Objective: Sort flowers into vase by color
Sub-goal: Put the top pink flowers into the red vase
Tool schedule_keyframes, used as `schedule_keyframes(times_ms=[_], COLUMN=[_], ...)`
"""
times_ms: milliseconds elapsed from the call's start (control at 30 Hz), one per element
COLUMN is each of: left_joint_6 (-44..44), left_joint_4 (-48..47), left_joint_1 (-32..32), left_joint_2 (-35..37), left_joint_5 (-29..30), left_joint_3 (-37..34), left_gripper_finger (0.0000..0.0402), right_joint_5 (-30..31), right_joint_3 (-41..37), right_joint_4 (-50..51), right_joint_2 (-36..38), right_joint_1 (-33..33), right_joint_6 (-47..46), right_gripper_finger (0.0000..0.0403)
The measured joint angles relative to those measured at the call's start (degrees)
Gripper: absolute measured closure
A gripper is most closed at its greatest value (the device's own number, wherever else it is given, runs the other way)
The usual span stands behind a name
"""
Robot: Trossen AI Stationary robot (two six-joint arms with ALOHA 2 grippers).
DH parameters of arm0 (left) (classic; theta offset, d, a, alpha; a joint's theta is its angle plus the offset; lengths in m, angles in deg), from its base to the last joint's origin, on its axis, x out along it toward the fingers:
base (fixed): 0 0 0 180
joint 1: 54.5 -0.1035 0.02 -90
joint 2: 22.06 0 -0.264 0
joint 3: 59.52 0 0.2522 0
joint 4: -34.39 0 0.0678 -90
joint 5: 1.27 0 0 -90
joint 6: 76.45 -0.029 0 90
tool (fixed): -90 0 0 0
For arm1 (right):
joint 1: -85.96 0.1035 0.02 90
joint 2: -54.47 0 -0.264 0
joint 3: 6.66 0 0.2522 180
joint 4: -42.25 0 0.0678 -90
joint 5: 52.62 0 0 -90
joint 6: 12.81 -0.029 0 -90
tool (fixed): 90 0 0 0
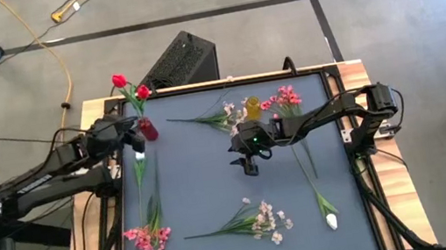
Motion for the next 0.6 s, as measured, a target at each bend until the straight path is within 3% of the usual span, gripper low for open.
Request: schedule_keyframes(times_ms=[167, 400, 600], left_joint_6=[5.0, 5.5, 3.6], left_joint_4=[-5.0, -4.8, -4.7], left_joint_1=[0.0, 0.2, 3.7], left_joint_2=[-1.0, -3.6, -5.3], left_joint_5=[-7.9, -22.0, -24.6], left_joint_3=[2.3, 2.5, 2.4], left_gripper_finger=[0.0280, 0.0280, 0.0280], right_joint_5=[0.0, 0.0, 0.0], right_joint_3=[0.0, 0.0, 0.0], right_joint_4=[-0.1, -1.8, -1.7], right_joint_2=[0.0, 0.0, 0.0], right_joint_1=[0.0, 0.3, 3.5], right_joint_6=[-3.0, -10.5, -16.0], right_gripper_finger=[0.0154, 0.0154, 0.0154])
